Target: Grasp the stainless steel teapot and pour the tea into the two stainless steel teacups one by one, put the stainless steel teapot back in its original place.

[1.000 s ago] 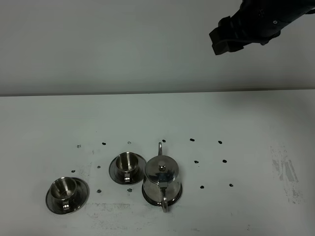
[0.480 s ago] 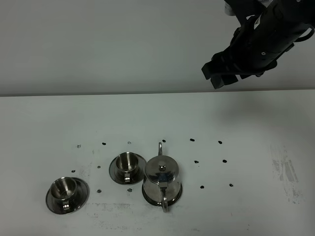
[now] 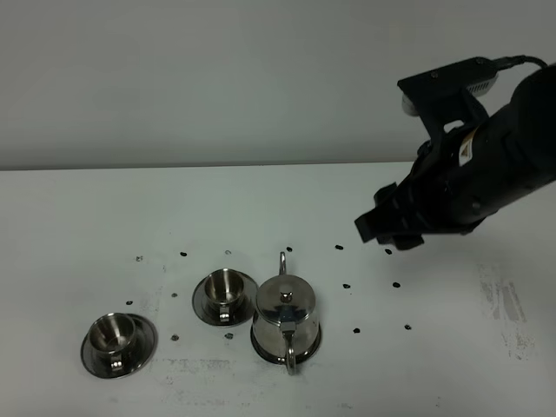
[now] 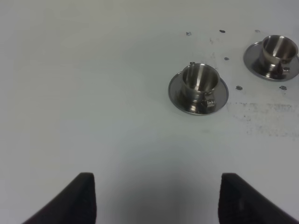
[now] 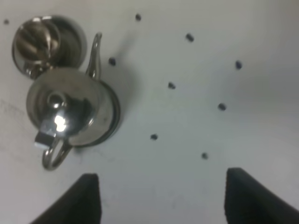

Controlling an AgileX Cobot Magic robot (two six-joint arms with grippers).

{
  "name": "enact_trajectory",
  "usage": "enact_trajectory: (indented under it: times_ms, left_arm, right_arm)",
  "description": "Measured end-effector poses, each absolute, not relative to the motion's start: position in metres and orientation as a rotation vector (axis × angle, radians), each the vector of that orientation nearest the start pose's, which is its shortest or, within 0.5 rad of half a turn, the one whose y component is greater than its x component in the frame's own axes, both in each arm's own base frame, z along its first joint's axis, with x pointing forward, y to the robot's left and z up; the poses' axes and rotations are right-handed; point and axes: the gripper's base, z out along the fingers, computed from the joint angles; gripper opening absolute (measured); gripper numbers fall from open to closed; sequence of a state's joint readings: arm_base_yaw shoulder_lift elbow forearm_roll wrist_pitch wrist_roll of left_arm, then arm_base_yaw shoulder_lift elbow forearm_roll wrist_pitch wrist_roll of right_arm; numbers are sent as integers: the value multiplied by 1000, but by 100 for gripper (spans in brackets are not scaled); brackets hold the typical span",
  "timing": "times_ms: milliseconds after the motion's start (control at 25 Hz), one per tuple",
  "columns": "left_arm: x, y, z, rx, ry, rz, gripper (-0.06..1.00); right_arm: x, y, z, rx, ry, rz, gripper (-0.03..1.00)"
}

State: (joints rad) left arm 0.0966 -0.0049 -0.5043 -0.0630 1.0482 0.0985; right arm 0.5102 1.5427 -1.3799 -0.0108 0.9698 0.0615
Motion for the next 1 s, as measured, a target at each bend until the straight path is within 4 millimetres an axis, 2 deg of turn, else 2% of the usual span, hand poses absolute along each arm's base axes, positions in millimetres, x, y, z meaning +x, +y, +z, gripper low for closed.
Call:
enact_trajectory:
  times_ms: [120,400,600,800,1000]
  left_arm:
    - [-5,-5,280,5,2022,49,62]
    - [-5,-5,280,5,2025,48,62]
    - [-5,-5,280,6,2025,49,62]
    - [-5,-5,280,6,2025,49,62]
    - [-5,-5,280,6,2025,49,62]
  right_arm:
    - [280,166,309,-595,2601,188,57]
    - [276,189,287,-653,2648,191,57]
    - [278,207,261,-717,2698,175,57]
    - [285,214,234,-642,2769,166,57]
    - [287,216,223,-549,2779,190,57]
